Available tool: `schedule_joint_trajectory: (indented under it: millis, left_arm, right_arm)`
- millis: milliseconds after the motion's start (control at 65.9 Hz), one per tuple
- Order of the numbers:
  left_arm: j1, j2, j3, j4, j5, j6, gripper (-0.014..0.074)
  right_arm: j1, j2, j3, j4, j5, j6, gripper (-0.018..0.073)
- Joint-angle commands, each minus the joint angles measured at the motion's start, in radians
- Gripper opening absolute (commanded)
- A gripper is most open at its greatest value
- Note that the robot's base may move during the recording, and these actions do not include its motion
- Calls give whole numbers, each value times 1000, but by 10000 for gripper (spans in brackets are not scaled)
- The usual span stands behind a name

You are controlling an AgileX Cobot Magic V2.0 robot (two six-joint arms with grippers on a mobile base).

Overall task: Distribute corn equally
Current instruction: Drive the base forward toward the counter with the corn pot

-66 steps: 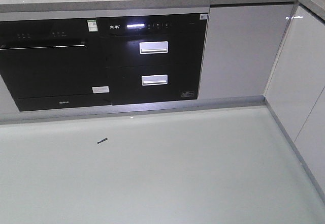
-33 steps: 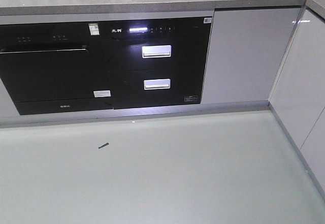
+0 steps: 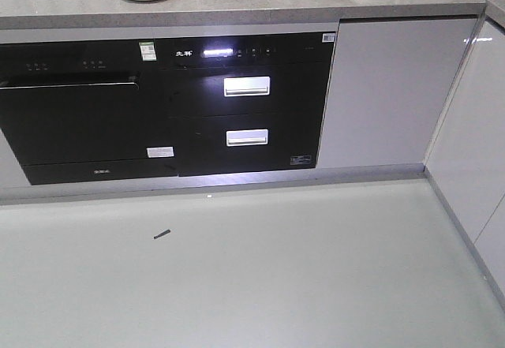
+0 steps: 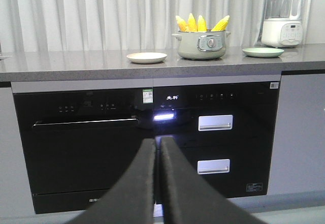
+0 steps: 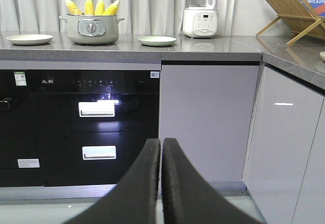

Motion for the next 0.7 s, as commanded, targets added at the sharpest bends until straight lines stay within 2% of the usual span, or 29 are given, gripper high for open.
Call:
schedule_joint_trajectory:
  millis: [0,683]
  left_arm:
    - [3,-16,12,-2,-78,-8,-6]
    - [3,-16,12,-2,-78,-8,-6]
  right_arm:
    - [-7,-1,10,-10,-79,4,-6]
    - [-7,-1,10,-10,-79,4,-6]
